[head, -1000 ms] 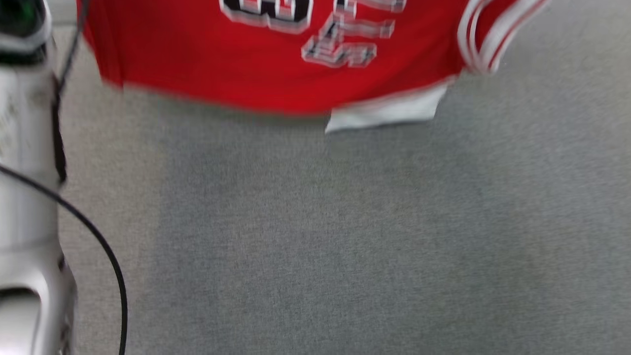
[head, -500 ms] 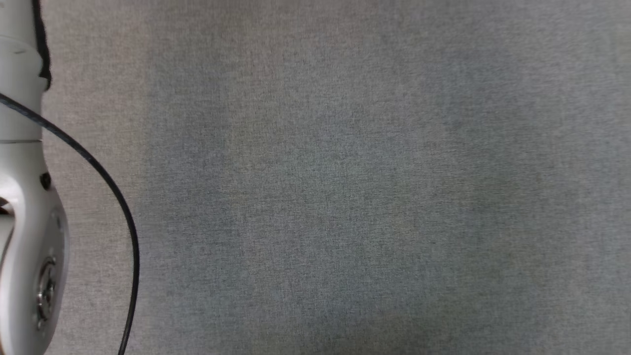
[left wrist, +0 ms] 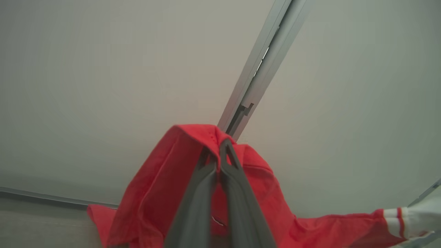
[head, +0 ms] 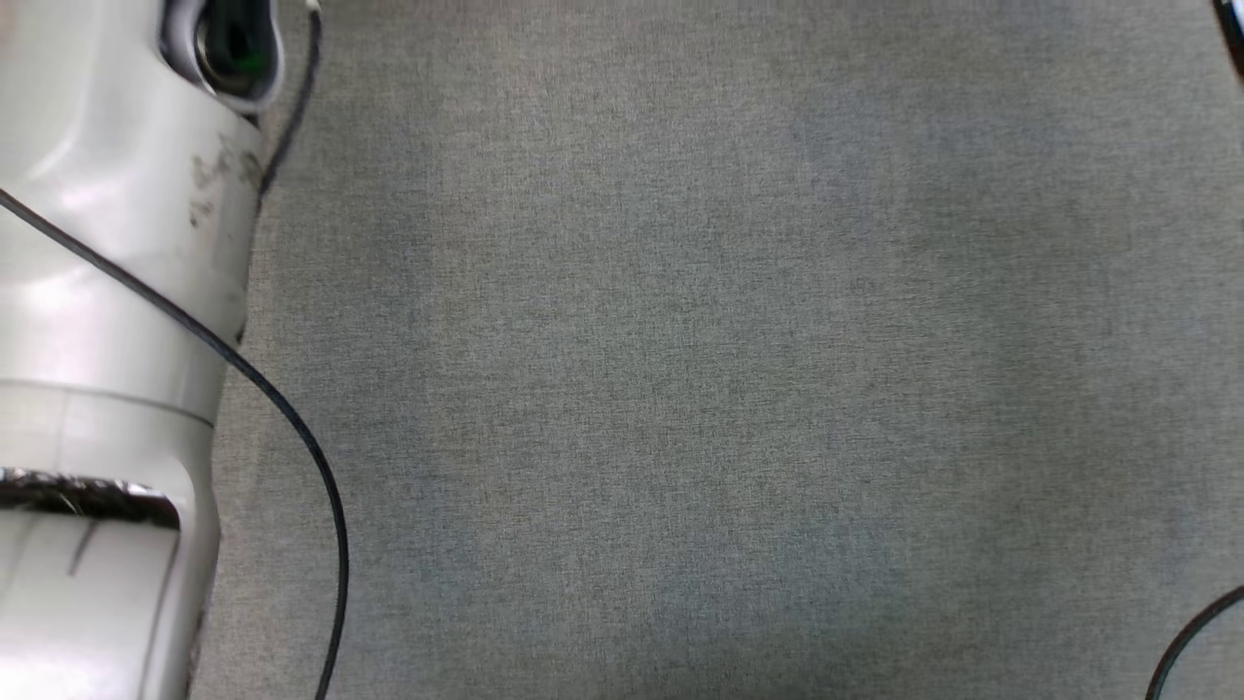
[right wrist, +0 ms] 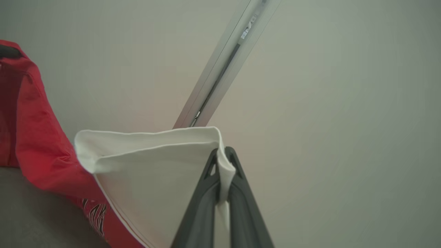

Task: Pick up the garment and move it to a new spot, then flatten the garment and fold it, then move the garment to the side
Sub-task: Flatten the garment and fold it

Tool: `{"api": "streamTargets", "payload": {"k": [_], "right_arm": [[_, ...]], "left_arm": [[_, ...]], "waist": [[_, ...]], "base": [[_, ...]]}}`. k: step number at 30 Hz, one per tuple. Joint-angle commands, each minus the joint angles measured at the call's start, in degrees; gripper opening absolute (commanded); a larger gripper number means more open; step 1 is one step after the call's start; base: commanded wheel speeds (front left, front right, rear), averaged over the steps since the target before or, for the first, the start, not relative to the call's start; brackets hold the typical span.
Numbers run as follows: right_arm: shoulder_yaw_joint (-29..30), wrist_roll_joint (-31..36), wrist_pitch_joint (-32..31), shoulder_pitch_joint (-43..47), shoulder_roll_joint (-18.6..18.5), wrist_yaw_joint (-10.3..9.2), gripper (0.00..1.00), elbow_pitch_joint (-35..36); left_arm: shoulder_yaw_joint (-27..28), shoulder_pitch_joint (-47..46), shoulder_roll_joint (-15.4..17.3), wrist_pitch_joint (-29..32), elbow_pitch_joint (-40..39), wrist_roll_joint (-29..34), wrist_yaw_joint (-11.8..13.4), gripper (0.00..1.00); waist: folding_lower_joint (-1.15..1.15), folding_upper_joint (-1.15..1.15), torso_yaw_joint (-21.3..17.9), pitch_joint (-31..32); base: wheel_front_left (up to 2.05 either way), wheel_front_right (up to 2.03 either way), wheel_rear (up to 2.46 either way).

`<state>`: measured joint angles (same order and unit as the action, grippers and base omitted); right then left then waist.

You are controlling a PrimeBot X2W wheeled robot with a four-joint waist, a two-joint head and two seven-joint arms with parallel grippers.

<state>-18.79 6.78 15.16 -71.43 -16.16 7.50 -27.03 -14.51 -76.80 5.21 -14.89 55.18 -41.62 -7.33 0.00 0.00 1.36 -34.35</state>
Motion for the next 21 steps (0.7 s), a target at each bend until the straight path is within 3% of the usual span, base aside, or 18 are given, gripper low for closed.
{"api": "streamTargets", "payload": {"k": [1, 10, 21], "right_arm": [[0.3, -0.9, 0.1, 1.1, -0.3, -0.01, 0.00, 0.3], [-1.8, -4.3, 0.1, 12.3, -2.1, -0.01, 0.00, 1.2], [-12.5, -14.1, 0.1, 23.0, -5.2, -0.01, 0.00, -6.2]], "left_arm": [[-0.6, 1.0, 0.3, -0.3, -0.5, -0.2, -0.2, 0.00], [-10.9, 13.4, 3.9, -0.3, -3.3, -2.9, -0.2, 0.00], [-22.6, 25.4, 8.2, 0.5, -0.2, -2.7, -0.1, 0.00]], "waist": [[0.00, 0.00, -0.1, 0.7], [0.00, 0.00, -0.3, 7.3], [0.00, 0.00, -0.9, 16.0]], "base": [[0.00, 0.00, 0.00], [0.00, 0.00, 0.00], [0.00, 0.00, 0.00]]}}
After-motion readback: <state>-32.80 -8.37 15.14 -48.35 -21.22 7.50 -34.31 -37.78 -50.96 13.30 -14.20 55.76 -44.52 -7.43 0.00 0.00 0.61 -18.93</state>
